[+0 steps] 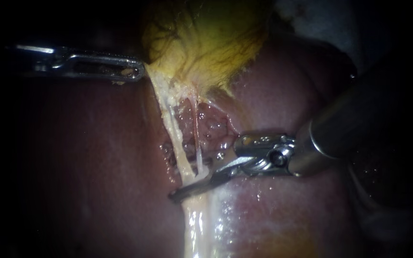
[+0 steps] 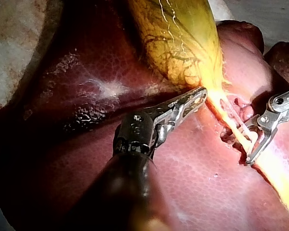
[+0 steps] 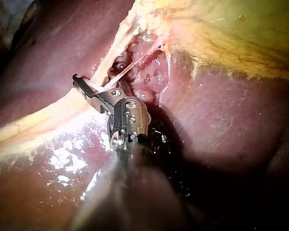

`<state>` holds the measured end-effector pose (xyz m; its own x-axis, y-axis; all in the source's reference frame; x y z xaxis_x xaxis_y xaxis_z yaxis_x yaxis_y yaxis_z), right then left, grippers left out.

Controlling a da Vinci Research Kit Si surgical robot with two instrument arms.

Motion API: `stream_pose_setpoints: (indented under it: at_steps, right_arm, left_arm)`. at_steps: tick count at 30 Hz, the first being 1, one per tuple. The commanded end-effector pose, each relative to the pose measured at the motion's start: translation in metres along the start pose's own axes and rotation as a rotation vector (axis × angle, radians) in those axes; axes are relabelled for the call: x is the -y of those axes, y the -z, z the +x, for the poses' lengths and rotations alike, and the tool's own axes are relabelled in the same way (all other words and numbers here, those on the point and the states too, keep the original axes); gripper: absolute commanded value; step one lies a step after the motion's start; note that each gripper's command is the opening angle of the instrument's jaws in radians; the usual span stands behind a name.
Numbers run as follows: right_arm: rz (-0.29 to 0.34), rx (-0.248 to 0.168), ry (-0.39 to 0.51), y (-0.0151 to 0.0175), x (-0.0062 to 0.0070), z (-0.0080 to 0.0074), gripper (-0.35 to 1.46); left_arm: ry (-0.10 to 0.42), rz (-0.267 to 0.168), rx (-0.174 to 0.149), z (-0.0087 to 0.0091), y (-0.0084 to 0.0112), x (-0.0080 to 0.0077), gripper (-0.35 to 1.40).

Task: Clipping first clip left tube

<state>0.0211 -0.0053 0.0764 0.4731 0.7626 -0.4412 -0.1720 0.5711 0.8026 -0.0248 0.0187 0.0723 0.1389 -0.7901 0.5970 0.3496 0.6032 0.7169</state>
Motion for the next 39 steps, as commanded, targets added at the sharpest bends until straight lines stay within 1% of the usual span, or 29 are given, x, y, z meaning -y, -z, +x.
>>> stream_pose_setpoints:
  at_steps: [1, 5, 9, 14, 24, 27, 30, 32, 35, 39]
  right_arm:
    - [0.005, -0.009, -0.001, 0.0002, -0.0001, 0.0, 0.61]
    - [0.029, -0.044, -0.001, 0.0009, -0.0006, 0.0002, 0.61]
    - [0.047, -0.066, -0.001, 0.0016, -0.0008, 0.0004, 0.61]
    - [0.049, -0.065, 0.002, 0.0026, -0.0015, 0.0, 0.61]
    - [0.088, -0.046, 0.012, 0.0055, -0.0039, -0.0013, 0.61]
    - [0.104, -0.044, 0.015, 0.0062, -0.0043, -0.0015, 0.61]
    - [0.14, -0.058, 0.017, 0.007, -0.0043, -0.0014, 0.61]
    - [0.171, -0.068, 0.021, 0.0076, -0.0041, -0.001, 0.61]
    - [0.223, -0.081, 0.033, 0.0084, -0.0036, -0.0004, 0.61]
    - [0.286, -0.08, 0.05, 0.009, -0.0027, 0.0003, 0.61]
  left_arm:
    - [0.0, 0.0, 0.0, 0.0, 0.0, 0.0, -0.35]
    - [0.0, 0.0, 0.0, 0.0, 0.0, 0.0, -0.35]
    - [0.0, 0.001, 0.0, 0.0, 0.0001, 0.0, -0.35]
    - [0.0, 0.001, 0.0, 0.0, 0.0001, 0.0, -0.35]
    - [0.0, 0.001, 0.0, 0.0, 0.0002, 0.0, -0.35]
    - [0.0, 0.001, 0.0, 0.0, 0.0003, 0.0, -0.35]
    - [0.0, 0.001, 0.0, 0.0, 0.0003, 0.0, -0.35]
    - [0.0, 0.001, 0.0, 0.0, 0.0003, 0.0, -0.35]
    - [0.0, 0.002, -0.001, 0.0, 0.0003, 0.0, -0.35]
    - [0.0, 0.002, -0.001, 0.0, 0.0004, 0.0, -0.35]
